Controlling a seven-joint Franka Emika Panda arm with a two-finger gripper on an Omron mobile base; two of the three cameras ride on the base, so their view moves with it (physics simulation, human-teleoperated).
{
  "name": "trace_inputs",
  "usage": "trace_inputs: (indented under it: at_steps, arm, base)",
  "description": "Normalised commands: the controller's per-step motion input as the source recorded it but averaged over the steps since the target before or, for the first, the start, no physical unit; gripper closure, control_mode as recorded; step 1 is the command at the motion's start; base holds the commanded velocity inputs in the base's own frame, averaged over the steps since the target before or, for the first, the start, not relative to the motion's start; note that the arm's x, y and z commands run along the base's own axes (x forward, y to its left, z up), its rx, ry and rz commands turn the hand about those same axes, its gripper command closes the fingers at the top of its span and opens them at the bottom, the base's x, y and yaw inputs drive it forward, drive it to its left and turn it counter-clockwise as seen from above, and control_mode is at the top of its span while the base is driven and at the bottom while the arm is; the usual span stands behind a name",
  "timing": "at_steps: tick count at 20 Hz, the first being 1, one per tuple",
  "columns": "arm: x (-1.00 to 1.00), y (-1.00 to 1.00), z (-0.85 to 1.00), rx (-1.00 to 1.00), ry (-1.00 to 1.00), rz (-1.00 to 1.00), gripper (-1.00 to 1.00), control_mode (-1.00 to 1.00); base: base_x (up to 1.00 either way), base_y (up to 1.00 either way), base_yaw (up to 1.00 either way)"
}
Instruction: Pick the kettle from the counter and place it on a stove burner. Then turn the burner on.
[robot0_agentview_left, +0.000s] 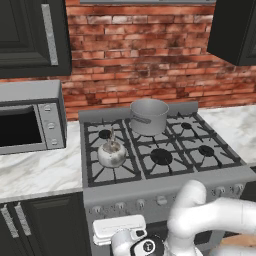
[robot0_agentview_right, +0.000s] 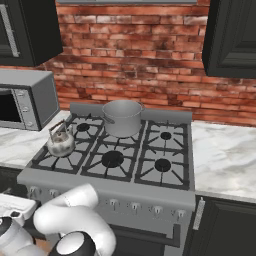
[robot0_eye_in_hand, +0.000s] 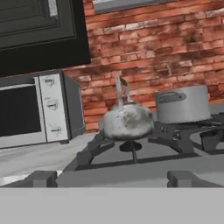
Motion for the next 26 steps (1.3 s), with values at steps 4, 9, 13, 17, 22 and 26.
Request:
trace_inputs:
  at_steps: [4,9,13,17,22,26]
  arm:
    - [0.0,0.34,-0.42,0.0,0.0,0.0,-1.0,-1.0]
    - [0.0,0.1,-0.31,0.0,0.0,0.0,-1.0,-1.0]
    - [0.0,0.0,-0.26,0.0,-0.02,-0.02,-1.0,-1.0]
    - [0.01,0.0,-0.18,0.0,-0.03,-0.04,-1.0,-1.0]
    - [0.1,0.0,-0.06,0.0,0.0,-0.01,-1.0,-1.0]
    - [0.11,-0.06,-0.01,0.0,0.0,0.0,-1.0,-1.0]
  base:
    - [0.0,0.0,0.0]
    - [0.0,0.0,0.0]
    - [0.0,0.0,0.0]
    - [0.0,0.0,0.0]
    - [0.0,0.0,0.0]
    - [0.0,0.0,0.0]
